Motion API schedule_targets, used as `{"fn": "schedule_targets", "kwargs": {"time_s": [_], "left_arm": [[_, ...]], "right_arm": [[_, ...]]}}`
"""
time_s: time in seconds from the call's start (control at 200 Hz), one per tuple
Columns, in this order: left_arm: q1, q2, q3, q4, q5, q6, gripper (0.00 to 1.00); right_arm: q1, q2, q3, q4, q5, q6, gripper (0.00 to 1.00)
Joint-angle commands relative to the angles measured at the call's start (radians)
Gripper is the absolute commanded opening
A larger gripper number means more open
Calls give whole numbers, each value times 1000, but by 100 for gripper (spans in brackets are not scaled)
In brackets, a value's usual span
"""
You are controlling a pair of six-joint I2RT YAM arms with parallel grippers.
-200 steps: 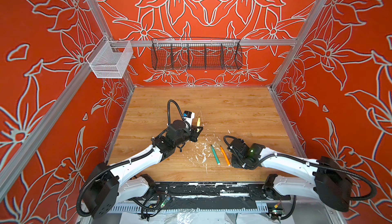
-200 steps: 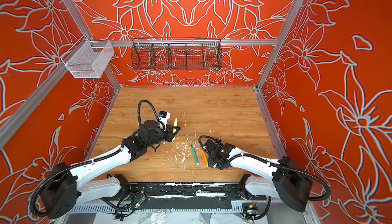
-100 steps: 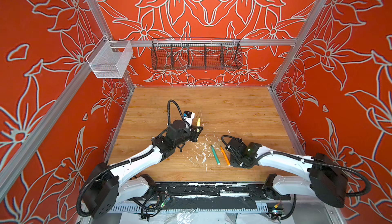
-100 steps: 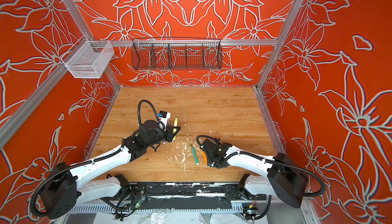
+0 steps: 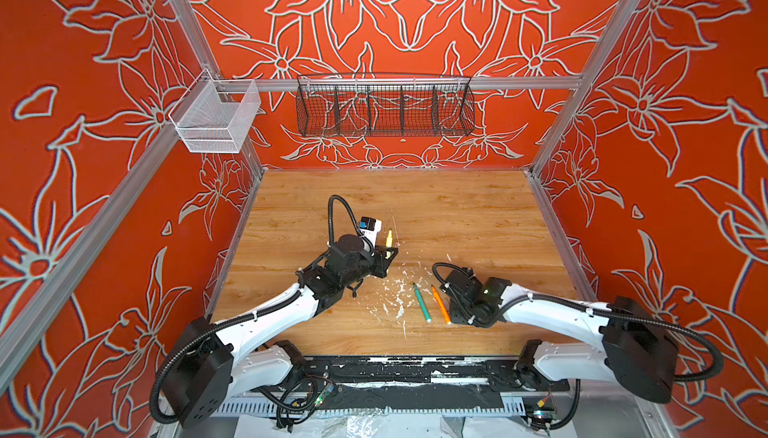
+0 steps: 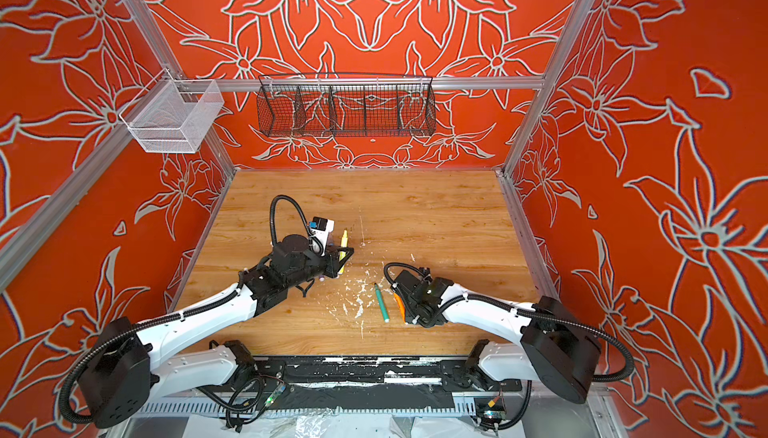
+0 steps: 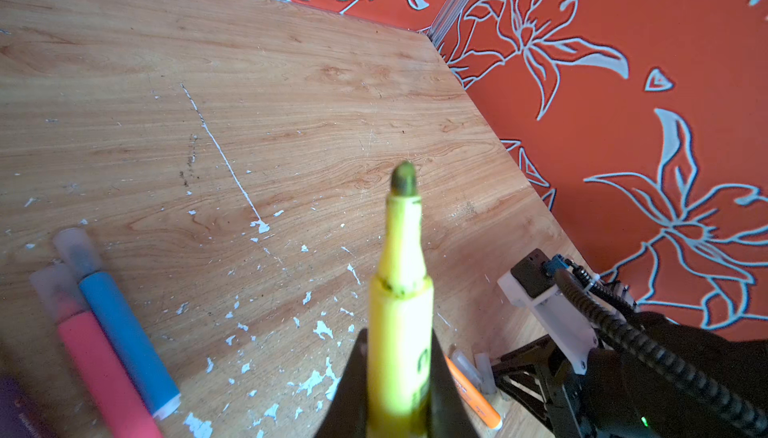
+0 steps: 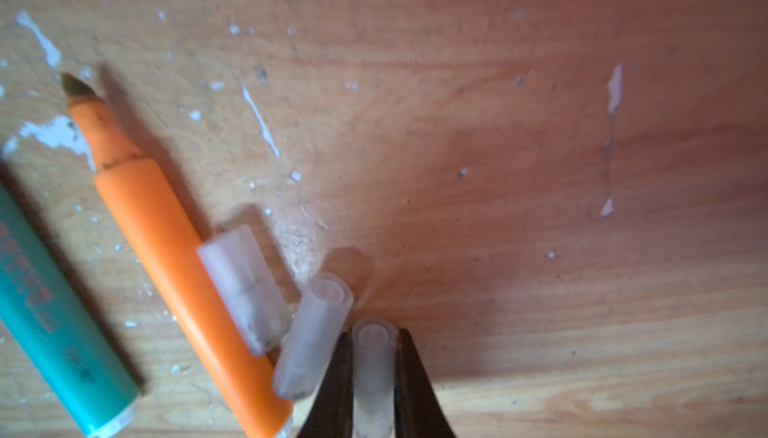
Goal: Insert the pens into the pen caps
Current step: 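Grasp a translucent cap with the right gripper and lift it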
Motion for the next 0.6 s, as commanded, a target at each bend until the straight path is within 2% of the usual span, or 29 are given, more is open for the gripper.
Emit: {"fn": "schedule_targets", "kwargs": {"time_s": [0.0, 0.305, 0.596], "left_arm": [[0, -15, -12, 46, 16, 1, 0], [0, -23, -41, 122, 89, 19, 0], [0, 17, -33, 157, 164, 12, 0]], "right_arm": [[-6, -76, 33, -101, 59, -14, 9], [-103, -290, 244, -183, 189, -133, 8], [-117, -291, 422, 19, 259, -222, 8]]}}
